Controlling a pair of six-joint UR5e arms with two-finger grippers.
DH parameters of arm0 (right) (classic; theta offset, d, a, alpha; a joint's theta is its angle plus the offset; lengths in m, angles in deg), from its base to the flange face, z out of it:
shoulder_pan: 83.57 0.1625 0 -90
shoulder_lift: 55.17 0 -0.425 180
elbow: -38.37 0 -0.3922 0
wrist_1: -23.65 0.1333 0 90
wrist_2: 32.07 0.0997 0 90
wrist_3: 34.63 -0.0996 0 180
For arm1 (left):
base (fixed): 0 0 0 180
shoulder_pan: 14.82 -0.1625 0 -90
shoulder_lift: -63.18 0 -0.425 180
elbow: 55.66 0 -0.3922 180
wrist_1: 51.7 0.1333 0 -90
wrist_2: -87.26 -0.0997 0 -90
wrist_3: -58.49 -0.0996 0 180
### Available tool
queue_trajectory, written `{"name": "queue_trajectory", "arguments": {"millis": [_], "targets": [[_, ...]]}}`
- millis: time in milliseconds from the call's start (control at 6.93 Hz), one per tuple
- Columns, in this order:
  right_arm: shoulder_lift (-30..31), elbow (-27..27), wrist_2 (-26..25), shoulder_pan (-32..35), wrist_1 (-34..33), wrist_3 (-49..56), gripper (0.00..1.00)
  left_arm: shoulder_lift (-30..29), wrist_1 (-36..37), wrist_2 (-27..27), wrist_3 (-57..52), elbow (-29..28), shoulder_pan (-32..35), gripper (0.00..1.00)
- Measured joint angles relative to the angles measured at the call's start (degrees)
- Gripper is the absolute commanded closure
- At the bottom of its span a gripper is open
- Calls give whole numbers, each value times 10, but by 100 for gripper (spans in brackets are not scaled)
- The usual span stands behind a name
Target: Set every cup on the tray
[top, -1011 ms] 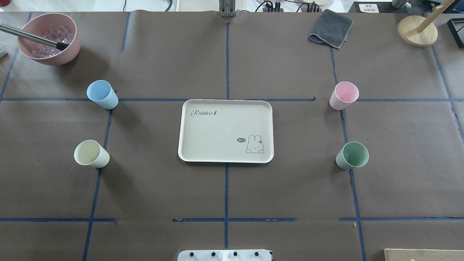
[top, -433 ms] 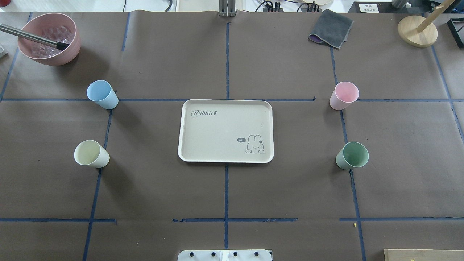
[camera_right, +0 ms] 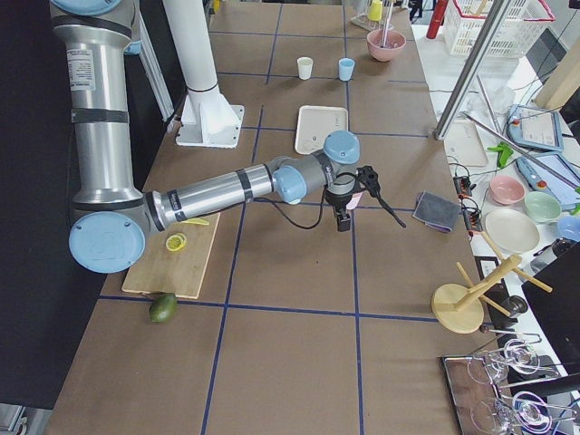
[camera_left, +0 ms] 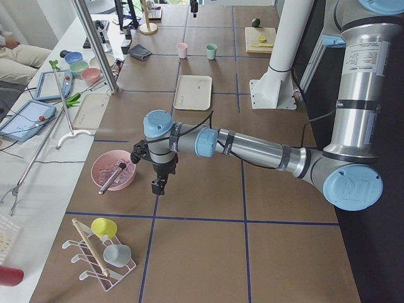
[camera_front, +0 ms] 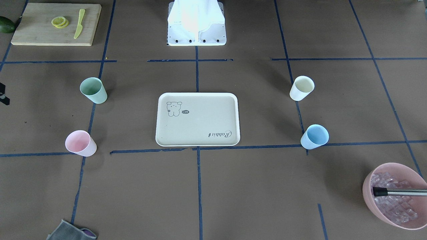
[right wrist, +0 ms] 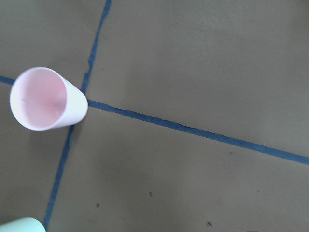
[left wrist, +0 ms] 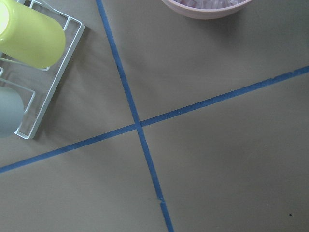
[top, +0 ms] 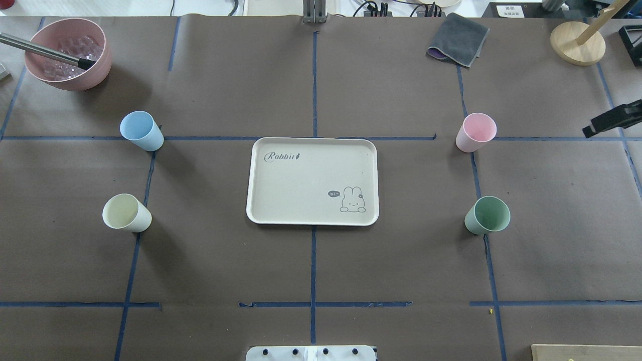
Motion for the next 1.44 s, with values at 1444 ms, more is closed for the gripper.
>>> {"name": "queue_trajectory", "arguments": {"millis": [1444], "targets": [[-177, -167, -87, -121, 3, -139, 10, 1, -28, 16, 40, -5, -5, 0]]}}
